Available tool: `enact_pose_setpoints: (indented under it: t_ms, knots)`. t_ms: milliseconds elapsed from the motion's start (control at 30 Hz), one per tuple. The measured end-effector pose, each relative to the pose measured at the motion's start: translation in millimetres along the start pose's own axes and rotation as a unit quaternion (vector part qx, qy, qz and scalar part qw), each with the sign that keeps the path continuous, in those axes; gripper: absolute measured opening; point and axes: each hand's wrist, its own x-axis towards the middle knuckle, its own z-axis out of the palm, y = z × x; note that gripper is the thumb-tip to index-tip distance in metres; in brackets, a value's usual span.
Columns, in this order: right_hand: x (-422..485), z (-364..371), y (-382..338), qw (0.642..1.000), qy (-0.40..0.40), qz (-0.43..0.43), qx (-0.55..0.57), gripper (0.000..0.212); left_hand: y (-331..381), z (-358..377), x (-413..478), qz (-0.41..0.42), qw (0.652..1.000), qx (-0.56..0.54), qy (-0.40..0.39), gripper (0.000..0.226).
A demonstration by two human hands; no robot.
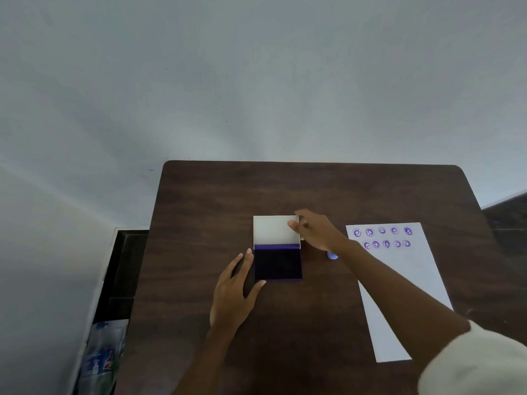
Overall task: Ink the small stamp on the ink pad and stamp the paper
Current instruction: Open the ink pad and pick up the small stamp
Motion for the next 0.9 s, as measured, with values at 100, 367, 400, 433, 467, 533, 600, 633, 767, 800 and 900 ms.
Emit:
enact_pose_setpoints:
  t_ms: [100,367,400,433,467,533,600,633,767,800,900]
  knots:
    - [4.1,3.7,4.2,0.999,0.011,-0.007,-0.04,0.056,-1.0,1.1,-0.1,0.002,1.0,0.002,-0.003,0.074]
    - [-22.5,-20.1,24.5,0.976,0.213,-0.022,-0.041,0.034,2.1,-1.9,0.4,0.008,1.0,-0.003,0.001,0.073]
    - [-33.0,-23.4,31.3,0.969,0.242,-0.026,-0.038,0.032,3.4,-2.4,0.7,0.009,1.0,-0.005,0.004,0.074]
    - [-43.9,-25.1,38.1,0.966,0.256,-0.024,-0.035,0.031,4.5,-3.2,1.1,0.011,1.0,-0.008,0.005,0.076]
    - [-55.9,-25.1,44.8,0.967,0.253,-0.016,-0.039,0.032,6.2,-4.2,0.6,0.015,1.0,-0.013,0.005,0.078]
    - [-74.9,-20.5,54.1,0.974,0.219,0.01,-0.065,0.038,9.8,-7.2,-1.2,0.033,0.999,-0.026,0.013,0.084]
    - [-82.7,-12.7,60.6,0.98,0.183,0.028,-0.071,0.041,14.2,-9.0,-3.8,0.053,0.997,-0.033,0.034,0.085]
    - [-84.4,-10.6,61.9,0.983,0.169,0.034,-0.069,0.039,19.4,-8.6,-5.3,0.059,0.996,-0.031,0.052,0.083]
    - [-81.1,-9.0,63.3,0.991,0.123,0.018,-0.058,0.013,64.1,6.5,-7.3,0.101,0.986,-0.032,0.125,0.051]
    - [-80.7,-8.3,64.5,0.991,0.124,0.015,-0.047,0.017,80.5,12.1,-7.4,0.112,0.986,-0.042,0.12,0.042]
    - [-85.8,-6.1,66.0,0.987,0.161,0.015,-0.012,0.015,128.0,29.0,-3.8,0.102,0.987,-0.095,0.073,0.031]
